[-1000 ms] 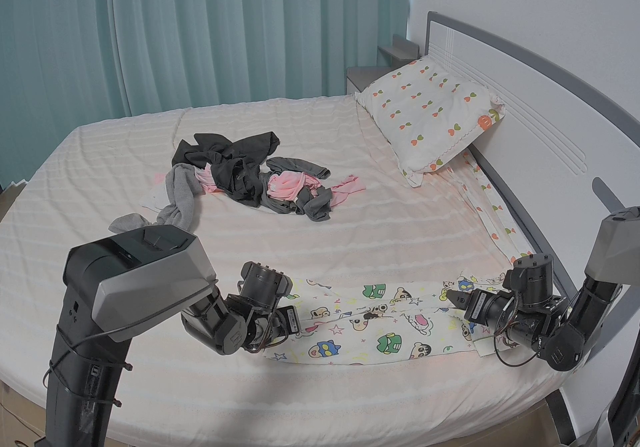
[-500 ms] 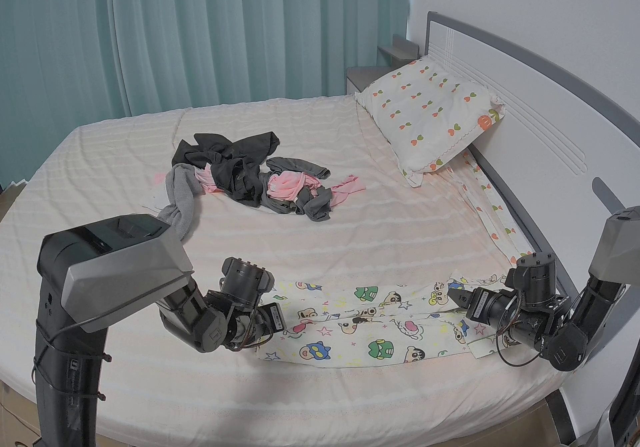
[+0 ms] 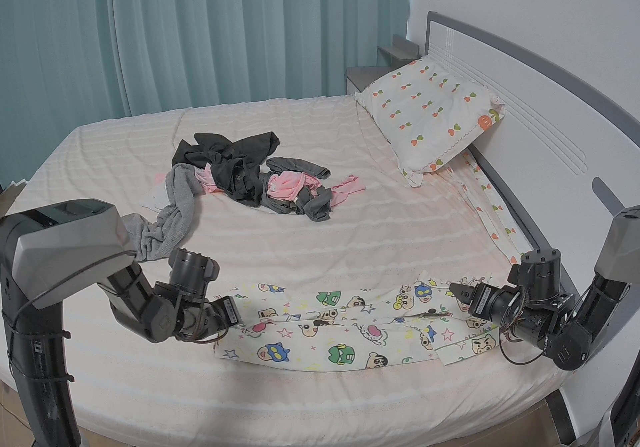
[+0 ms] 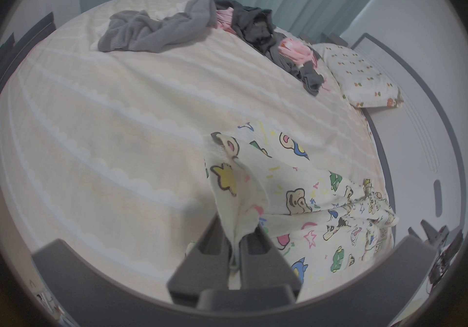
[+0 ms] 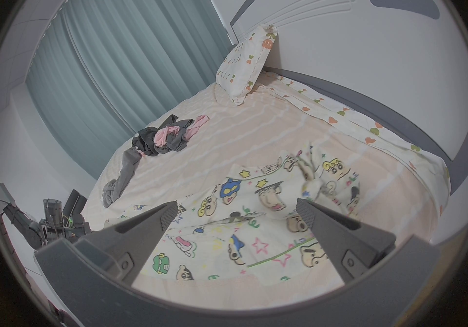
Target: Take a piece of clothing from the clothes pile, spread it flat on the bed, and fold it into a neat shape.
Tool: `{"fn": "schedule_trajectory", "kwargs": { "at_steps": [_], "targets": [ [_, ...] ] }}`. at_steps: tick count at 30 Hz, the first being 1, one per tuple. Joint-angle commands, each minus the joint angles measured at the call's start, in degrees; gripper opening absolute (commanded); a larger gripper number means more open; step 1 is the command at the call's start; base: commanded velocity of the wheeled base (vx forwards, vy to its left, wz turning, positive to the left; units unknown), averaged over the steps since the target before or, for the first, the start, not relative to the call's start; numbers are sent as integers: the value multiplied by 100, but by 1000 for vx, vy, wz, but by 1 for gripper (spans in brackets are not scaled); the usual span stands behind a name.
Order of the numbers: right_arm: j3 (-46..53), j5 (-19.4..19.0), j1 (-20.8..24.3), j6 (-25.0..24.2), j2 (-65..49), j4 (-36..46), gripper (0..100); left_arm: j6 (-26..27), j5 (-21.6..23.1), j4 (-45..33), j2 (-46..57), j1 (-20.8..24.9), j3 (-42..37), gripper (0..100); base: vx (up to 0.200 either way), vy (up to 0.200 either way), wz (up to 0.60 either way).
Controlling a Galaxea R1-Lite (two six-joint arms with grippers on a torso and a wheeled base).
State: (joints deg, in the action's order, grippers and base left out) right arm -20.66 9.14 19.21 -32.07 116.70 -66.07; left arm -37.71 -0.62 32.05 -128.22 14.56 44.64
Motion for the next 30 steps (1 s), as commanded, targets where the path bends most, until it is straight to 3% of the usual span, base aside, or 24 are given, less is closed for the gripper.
{"fn": "schedule_trajectory", "kwargs": {
  "at_steps": [1,12,19,23,26,30],
  "targets": [
    [1,9,4,-1,-33,-2,100,9,282,29,605,-647,-465,0,0,0,0],
    [1,0,-14,-27,-130,-2,100,598,765,38,1572,-2229,-1326,0,0,0,0],
    [10,0,-32,-27,-139,-2,100,905,836,3,2020,-2783,-1476,0,0,0,0],
    [10,0,-40,-27,-183,-2,100,1274,932,-32,2284,-3328,-1511,0,0,0,0],
    [10,0,-49,-27,-209,7,100,1398,932,-32,2354,-3495,-1485,0,0,0,0],
    [10,0,-40,-18,-209,7,100,1380,888,-50,2574,-3345,-1537,0,0,0,0]
  ]
}}
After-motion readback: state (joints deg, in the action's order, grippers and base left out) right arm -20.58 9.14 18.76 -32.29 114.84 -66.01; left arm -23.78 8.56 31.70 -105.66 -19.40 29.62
